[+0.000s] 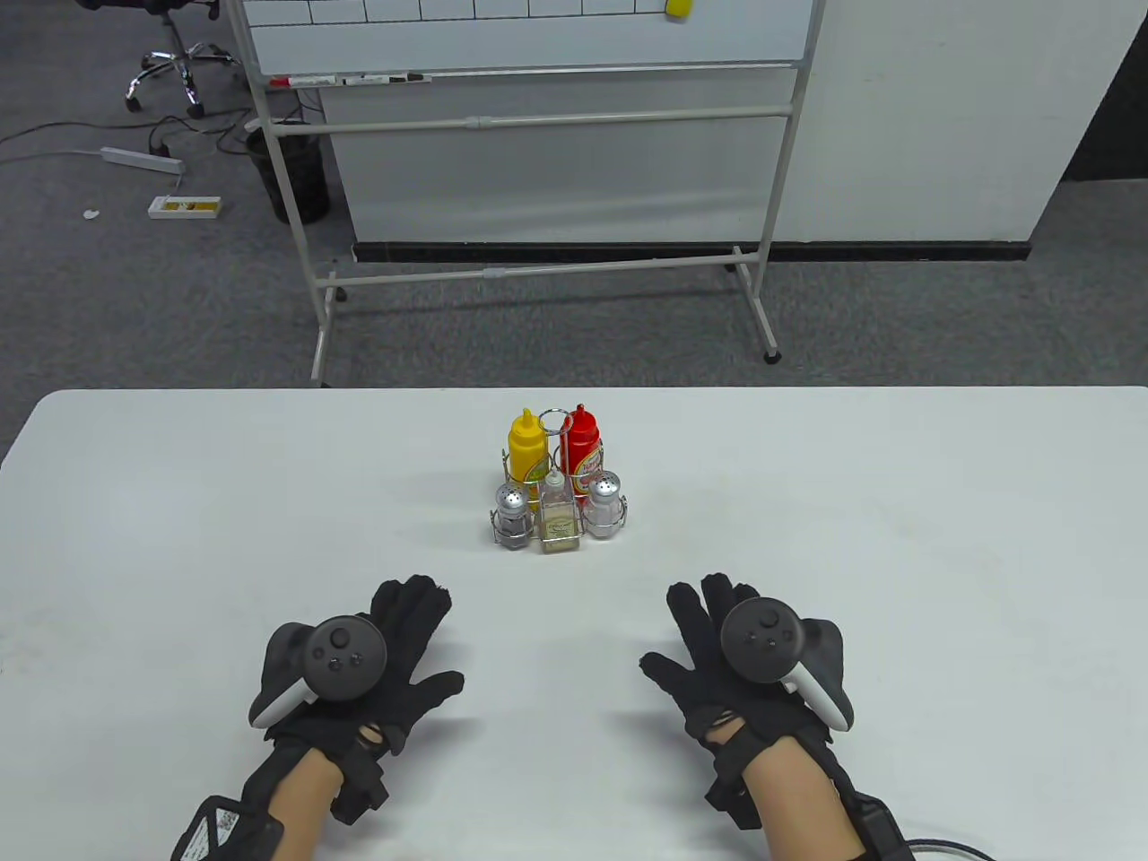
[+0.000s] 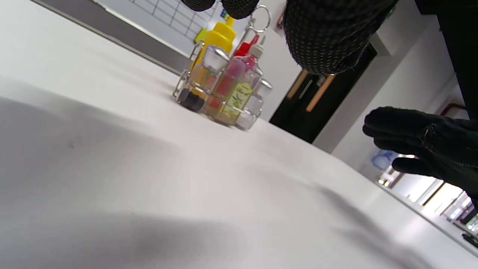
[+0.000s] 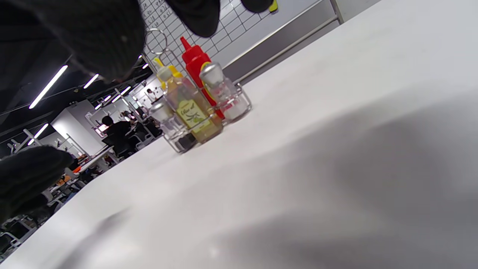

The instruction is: Hold seasoning rack and insert seasoning bottles through ring holders

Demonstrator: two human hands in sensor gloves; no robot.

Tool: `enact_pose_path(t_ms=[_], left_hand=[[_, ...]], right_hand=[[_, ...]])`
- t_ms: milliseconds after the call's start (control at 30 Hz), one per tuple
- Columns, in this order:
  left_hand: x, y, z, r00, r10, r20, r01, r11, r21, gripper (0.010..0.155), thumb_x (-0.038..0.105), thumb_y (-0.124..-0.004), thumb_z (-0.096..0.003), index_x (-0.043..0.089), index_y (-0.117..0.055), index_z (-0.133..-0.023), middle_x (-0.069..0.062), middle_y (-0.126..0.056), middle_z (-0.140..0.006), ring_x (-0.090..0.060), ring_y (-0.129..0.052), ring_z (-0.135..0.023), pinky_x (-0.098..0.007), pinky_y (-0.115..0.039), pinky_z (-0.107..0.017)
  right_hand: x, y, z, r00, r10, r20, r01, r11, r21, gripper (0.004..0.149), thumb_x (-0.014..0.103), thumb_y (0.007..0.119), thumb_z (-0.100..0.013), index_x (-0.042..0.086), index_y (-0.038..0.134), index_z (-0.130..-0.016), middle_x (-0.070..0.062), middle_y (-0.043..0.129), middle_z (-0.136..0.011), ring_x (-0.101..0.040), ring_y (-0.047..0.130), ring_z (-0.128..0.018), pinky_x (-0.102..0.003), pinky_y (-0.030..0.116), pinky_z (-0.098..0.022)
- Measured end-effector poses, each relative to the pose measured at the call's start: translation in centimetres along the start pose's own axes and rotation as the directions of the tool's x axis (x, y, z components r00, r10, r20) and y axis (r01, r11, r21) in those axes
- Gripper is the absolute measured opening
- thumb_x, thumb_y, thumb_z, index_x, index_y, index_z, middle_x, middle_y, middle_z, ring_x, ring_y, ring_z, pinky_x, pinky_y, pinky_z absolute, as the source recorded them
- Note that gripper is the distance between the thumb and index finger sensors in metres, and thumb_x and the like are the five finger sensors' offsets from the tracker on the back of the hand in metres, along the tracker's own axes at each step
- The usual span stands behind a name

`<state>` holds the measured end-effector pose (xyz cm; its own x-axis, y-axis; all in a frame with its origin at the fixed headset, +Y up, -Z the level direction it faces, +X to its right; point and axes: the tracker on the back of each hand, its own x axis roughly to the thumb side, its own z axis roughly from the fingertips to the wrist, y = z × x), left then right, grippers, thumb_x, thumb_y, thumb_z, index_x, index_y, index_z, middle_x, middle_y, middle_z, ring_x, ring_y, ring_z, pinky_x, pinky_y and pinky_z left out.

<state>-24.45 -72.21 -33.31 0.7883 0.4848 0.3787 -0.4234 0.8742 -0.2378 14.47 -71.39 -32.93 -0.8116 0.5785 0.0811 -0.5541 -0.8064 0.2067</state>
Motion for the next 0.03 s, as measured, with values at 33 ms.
enact_pose_path(t_ms=[33], left_hand=[[0.02,0.00,0.01,1.000,-0.001,0.001,0.001,1.000,-0.001,0.089,0.053,-0.077,-0.0523,0.012,-0.032,-0.117,-0.023,-0.025,-0.124,-0.054,-0.021,-0.109,-0.072,-0.030,-0.073]], right_hand=[[0.00,-0.01,0.01,1.000,-0.001,-0.001,0.001,1.000,0.000,0.087,0.058,0.076,-0.048,0.023,0.035,-0.117,-0.017,0.017,-0.120,-0.047,0.010,-0.107,-0.070,0.024,-0.070]])
